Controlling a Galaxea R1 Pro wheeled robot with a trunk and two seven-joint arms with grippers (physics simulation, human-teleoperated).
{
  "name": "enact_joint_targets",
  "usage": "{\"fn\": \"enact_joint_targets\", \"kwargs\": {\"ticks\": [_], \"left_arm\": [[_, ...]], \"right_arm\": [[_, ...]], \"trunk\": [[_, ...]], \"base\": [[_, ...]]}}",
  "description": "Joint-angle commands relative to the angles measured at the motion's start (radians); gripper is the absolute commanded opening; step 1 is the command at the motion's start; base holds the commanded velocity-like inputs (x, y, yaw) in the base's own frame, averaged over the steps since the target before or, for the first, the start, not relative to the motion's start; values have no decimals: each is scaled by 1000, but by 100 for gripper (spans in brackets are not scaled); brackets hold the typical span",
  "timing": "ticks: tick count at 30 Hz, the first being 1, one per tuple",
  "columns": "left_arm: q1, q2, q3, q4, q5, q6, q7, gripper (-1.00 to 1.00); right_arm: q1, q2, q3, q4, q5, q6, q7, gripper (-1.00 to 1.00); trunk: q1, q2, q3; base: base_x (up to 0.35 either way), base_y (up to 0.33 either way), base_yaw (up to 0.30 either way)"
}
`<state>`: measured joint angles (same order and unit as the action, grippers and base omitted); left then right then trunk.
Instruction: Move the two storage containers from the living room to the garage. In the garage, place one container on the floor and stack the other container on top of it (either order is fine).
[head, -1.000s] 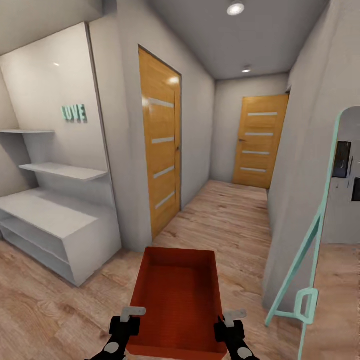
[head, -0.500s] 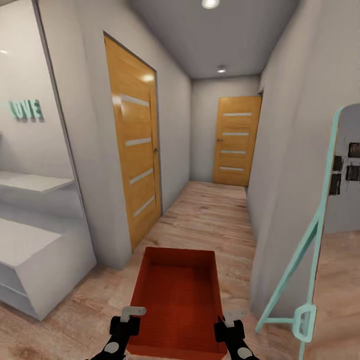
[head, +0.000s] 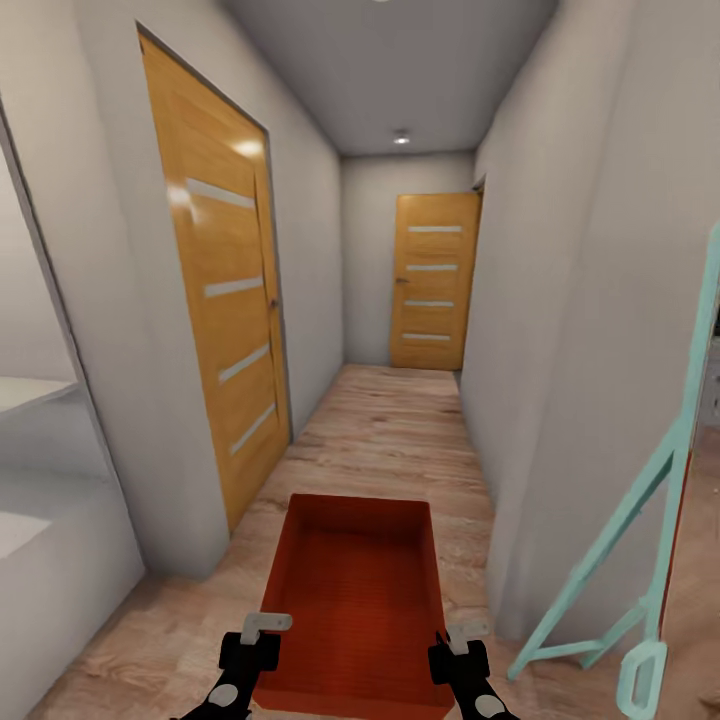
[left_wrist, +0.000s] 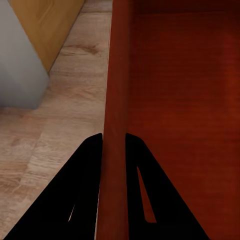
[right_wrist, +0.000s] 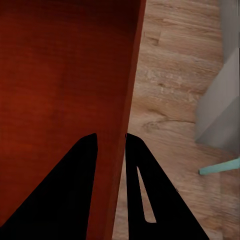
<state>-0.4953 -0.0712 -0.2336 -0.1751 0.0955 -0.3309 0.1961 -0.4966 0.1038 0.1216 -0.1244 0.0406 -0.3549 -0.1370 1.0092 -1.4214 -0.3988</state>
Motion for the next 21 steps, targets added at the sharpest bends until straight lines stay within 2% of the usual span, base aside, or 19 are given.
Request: {"fn": "enact_joint_targets", "kwargs": {"ticks": [1, 21], "left_arm": [[-1, -1, 39, -6, 40, 1, 6, -100], [-1, -2, 37, -6, 40, 1, 6, -100]], "right_arm": [[0, 0, -10, 2, 5, -1, -12, -100], [0, 0, -8, 3, 3, -1, -12, -100]], "trunk": [[1, -1, -1], [1, -1, -1]], "base": [[301, 266, -278], [301, 266, -275]]}}
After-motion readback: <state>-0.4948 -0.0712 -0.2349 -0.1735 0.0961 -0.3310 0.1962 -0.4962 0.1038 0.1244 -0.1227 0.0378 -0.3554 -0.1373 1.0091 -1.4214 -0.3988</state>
